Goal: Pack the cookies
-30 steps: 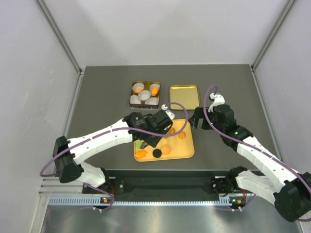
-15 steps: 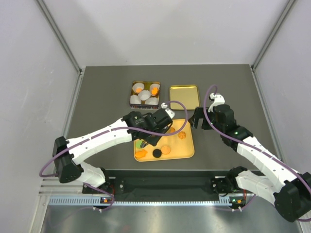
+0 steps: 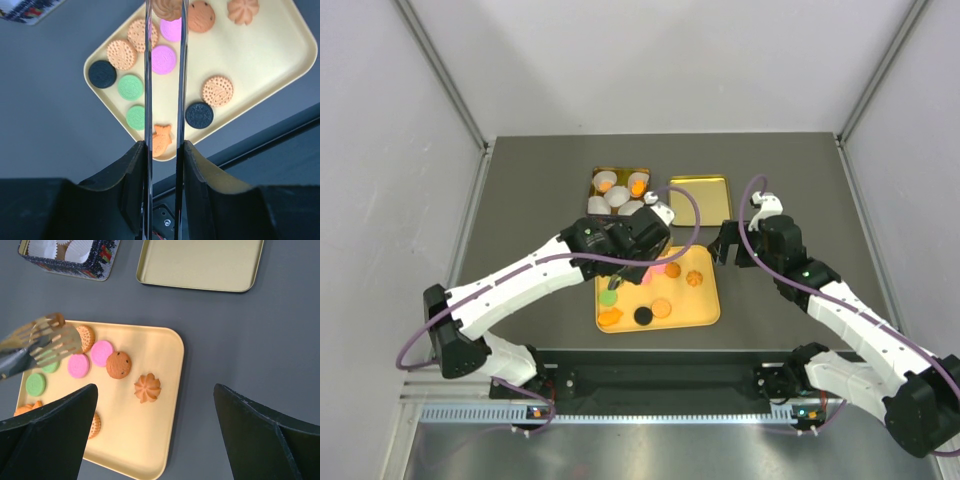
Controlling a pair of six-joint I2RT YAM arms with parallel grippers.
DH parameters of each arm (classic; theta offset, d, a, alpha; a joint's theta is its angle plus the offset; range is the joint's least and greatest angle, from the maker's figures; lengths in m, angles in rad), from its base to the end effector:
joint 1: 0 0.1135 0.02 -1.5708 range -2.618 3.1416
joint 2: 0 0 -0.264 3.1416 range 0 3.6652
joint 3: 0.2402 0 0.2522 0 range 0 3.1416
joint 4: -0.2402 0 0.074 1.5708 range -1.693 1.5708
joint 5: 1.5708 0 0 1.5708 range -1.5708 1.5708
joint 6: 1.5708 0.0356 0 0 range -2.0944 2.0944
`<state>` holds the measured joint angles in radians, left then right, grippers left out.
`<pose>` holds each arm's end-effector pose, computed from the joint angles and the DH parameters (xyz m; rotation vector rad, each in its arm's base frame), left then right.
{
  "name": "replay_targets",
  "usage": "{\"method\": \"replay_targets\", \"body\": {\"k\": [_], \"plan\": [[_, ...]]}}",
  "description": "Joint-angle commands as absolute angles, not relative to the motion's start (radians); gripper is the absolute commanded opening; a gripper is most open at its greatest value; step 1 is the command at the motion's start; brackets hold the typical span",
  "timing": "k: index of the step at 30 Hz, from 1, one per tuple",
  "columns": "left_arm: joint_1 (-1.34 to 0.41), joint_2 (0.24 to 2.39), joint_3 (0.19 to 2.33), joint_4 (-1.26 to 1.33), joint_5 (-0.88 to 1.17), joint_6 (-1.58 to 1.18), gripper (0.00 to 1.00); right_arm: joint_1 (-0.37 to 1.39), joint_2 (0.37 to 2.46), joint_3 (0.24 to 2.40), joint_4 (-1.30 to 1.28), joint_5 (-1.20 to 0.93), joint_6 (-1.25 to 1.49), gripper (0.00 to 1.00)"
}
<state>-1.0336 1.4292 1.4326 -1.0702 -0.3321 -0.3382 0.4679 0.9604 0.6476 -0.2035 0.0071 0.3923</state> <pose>0.1530 -0.2342 0.3414 0.7642 2.4309 -0.0850 0.1925 0.0970 0.2574 -0.0760 2.1272 0.5099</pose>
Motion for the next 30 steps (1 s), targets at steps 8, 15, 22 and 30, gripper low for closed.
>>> {"method": "replay_targets", "body": {"k": [8, 15, 22, 30], "plan": [[-0.878, 1.462, 1.572, -0.973, -0.426, -0.304, 0.34, 0.459, 0.951, 0.649, -0.178, 0.014, 0.376, 1.00], [-0.697, 1.560, 1.609, -0.877, -0.416, -0.273, 0.34, 0.459, 0.948, 0.649, -0.178, 0.011, 0.379, 1.00], [-0.617, 1.680, 1.687, -0.822, -0.399, -0.250, 0.34, 0.459, 0.951, 0.646, -0.176, 0.005, 0.379, 1.00], [-0.598, 1.772, 1.710, -0.822, -0.442, -0.239, 0.34, 0.459, 0.950, 0.647, -0.175, 0.005, 0.379, 1.00]]}}
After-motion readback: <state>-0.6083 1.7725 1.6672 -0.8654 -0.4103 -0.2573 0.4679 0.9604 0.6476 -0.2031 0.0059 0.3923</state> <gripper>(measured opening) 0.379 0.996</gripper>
